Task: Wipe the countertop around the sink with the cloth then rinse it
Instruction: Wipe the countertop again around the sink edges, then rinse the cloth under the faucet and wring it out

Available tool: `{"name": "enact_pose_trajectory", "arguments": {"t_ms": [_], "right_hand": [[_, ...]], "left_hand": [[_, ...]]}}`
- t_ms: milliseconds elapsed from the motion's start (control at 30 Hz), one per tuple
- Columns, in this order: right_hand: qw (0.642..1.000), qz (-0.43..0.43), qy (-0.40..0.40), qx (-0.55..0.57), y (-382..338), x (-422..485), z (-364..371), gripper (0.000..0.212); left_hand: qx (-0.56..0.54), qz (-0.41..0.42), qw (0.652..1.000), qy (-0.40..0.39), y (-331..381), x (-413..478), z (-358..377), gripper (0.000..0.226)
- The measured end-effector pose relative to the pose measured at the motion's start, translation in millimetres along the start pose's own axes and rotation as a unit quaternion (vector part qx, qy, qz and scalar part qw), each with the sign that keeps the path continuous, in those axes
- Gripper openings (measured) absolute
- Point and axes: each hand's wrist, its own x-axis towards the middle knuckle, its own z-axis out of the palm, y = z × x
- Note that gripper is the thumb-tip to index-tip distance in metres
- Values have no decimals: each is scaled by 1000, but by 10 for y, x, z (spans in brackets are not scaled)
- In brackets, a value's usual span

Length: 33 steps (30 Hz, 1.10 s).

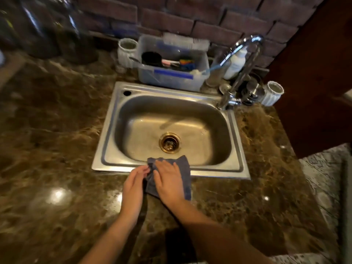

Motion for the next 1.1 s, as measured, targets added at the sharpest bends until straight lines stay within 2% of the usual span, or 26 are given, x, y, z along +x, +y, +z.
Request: {"name": "enact_pose_trajectory", "arguments": {"t_ms": [100,167,233,267,300,367,433,500,533,667,767,800,900,933,1033,1067,1100], "right_hand": [[998,-6,-43,54,-485,155,223,63],[994,2,-74,84,-699,215,239,57],[975,56,-101,191,-853,275,158,45],[949,105,-102,278,-893,307,64,40],[909,157,-91,374,-927,357,-28,35],[800,237,-97,543,-971,439,-281,29],[682,249,-127,676,-1031,524,-592,45],[615,218,-142,745,-1025,546,-917,45],[598,204,-151,760,-1007,529,-1071,41],[591,177,-142,774,-876,386,-1548,36],[595,185,-130,771,-728,273,-1665,33],[600,184,-140,766,-686,241,-1704,32],[629,154,-174,742,-634,162,-1995,31],[638,144,-185,734,-605,165,-2109,33],[645,145,-178,729,-468,271,-2399,37],[647,135,-176,730,-424,314,-2473,41],[634,128,-180,741,-376,350,-2550,46]], "left_hand": [[-14,12,998,58,112,-9,-549,27],[-19,15,994,106,186,4,-835,25],[-30,16,989,142,266,23,-1031,21],[-31,15,989,145,310,24,-1088,20],[-32,12,990,139,356,23,-1116,19],[-22,5,994,111,484,29,-1072,24],[-1,12,997,79,615,81,-945,35],[27,20,998,50,730,144,-767,40],[42,22,998,42,758,185,-669,41],[92,21,994,62,661,252,-328,39],[95,-9,995,12,484,171,-53,27],[103,-7,994,-20,469,138,33,35],[140,12,984,-106,542,103,259,80],[150,20,980,-131,602,105,333,83],[120,54,975,-179,854,84,511,61],[95,50,976,-188,943,87,552,63],[80,42,976,-197,1018,95,580,75]]}}
